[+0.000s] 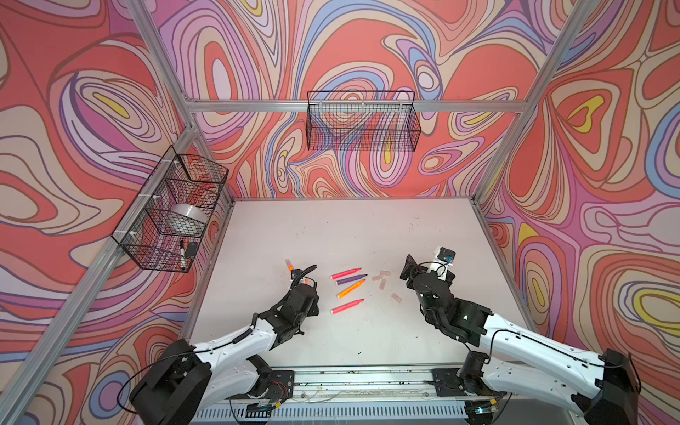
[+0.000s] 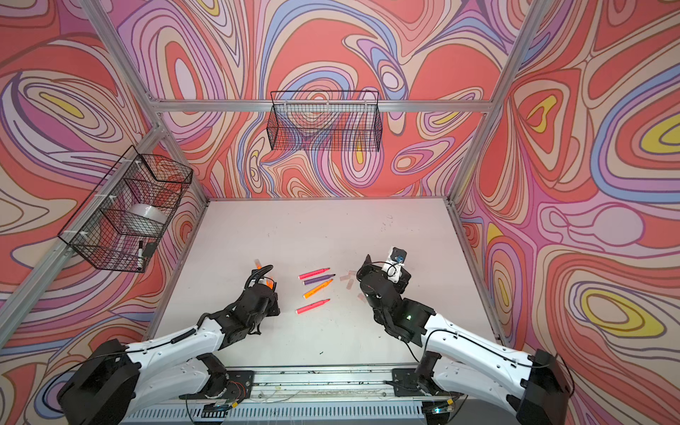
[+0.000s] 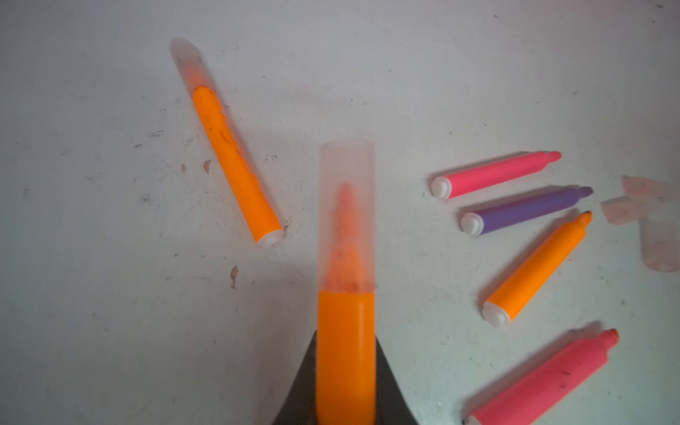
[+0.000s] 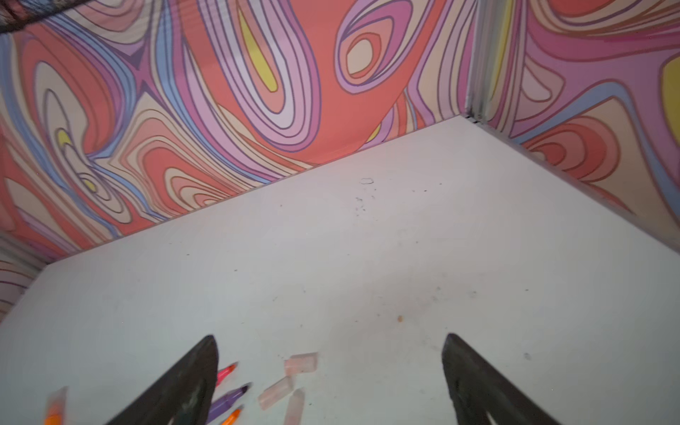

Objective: Insert the pens into the pen caps
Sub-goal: 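Open the right gripper and withdraw it while the left gripper lowers the marker, then lay the capped orange marker beside the other capped marker and release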

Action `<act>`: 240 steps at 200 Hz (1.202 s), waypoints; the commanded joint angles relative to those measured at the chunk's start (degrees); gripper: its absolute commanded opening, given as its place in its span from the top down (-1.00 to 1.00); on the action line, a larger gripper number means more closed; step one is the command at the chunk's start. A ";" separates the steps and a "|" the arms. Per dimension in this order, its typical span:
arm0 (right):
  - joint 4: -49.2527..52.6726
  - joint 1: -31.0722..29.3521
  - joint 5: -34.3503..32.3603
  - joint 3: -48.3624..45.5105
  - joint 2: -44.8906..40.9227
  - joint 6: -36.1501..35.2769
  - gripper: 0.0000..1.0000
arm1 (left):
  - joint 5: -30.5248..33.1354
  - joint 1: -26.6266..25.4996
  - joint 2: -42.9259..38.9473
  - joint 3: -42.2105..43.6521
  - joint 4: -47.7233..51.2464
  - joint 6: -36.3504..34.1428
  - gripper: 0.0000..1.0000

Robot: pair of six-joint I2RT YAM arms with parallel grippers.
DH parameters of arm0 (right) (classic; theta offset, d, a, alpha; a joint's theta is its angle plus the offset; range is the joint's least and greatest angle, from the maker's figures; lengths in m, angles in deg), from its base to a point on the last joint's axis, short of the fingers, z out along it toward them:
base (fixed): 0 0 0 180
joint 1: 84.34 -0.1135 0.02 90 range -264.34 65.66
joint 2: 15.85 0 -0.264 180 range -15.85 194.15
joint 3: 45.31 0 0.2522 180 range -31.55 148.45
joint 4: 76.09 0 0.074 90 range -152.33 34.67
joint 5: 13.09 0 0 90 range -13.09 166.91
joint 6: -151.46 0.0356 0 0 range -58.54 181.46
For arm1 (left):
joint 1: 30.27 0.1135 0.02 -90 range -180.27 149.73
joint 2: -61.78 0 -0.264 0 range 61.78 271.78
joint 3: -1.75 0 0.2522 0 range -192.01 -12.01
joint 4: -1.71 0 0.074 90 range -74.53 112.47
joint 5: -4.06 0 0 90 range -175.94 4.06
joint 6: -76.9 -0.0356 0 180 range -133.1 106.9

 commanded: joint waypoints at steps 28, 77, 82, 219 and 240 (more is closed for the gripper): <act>-3.13 15.64 4.44 -0.69 11.98 -7.14 -0.92 | -1.07 1.85 10.70 -5.70 5.64 2.52 1.00; -7.70 19.43 6.20 0.83 16.79 -8.13 -0.90 | 0.57 2.78 20.41 -13.82 9.39 1.49 1.00; -7.68 19.50 6.37 0.81 16.76 -8.04 -0.90 | 1.16 2.91 21.35 -14.88 10.30 1.32 1.00; -9.22 21.20 9.55 -2.04 13.50 -7.62 -0.88 | 5.18 7.36 33.76 -29.00 21.71 3.59 0.52; -9.49 21.16 9.55 -2.49 12.97 -7.65 -0.88 | 5.23 7.34 34.22 -29.21 21.67 3.69 0.44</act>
